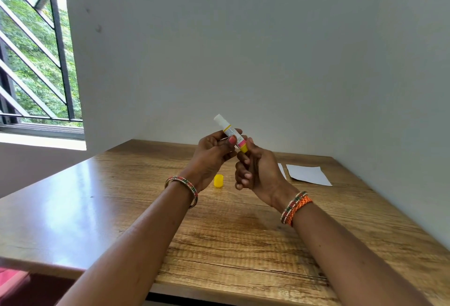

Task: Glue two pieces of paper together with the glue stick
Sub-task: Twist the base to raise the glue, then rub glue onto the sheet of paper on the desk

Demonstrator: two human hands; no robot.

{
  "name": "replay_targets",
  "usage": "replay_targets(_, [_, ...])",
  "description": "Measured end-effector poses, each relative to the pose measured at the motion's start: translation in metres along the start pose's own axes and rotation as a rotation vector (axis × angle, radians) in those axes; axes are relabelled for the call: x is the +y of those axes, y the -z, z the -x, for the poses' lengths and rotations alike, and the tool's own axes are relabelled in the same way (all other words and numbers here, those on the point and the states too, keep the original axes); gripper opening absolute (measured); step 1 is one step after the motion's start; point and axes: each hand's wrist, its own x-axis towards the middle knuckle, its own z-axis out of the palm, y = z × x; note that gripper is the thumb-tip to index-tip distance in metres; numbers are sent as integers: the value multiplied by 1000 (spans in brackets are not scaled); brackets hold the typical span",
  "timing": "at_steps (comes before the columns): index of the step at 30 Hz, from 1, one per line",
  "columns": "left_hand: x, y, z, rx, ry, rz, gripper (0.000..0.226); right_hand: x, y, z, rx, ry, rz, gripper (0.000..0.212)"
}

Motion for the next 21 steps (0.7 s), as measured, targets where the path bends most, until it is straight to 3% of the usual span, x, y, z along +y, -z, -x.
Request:
replay_targets(5, [-5, -5, 3, 61, -1, -123, 14, 0, -7, -4, 69, 68, -173, 29])
replay_targets(8, [-9, -11, 5, 92, -1, -181, 11, 0, -5, -5, 131, 125, -199, 26])
replay_targets(13, [-12, -13, 4, 63, 93, -257, 38, -17, 12, -8, 240, 236, -259, 12])
replay_targets(17, [-20, -16, 6, 87, 115, -294, 36, -29, 59, -4, 357, 257, -365, 17])
replay_targets(21, [-28, -21, -10, 94, -68, -699, 27, -27, 103, 0, 489, 240, -430, 11])
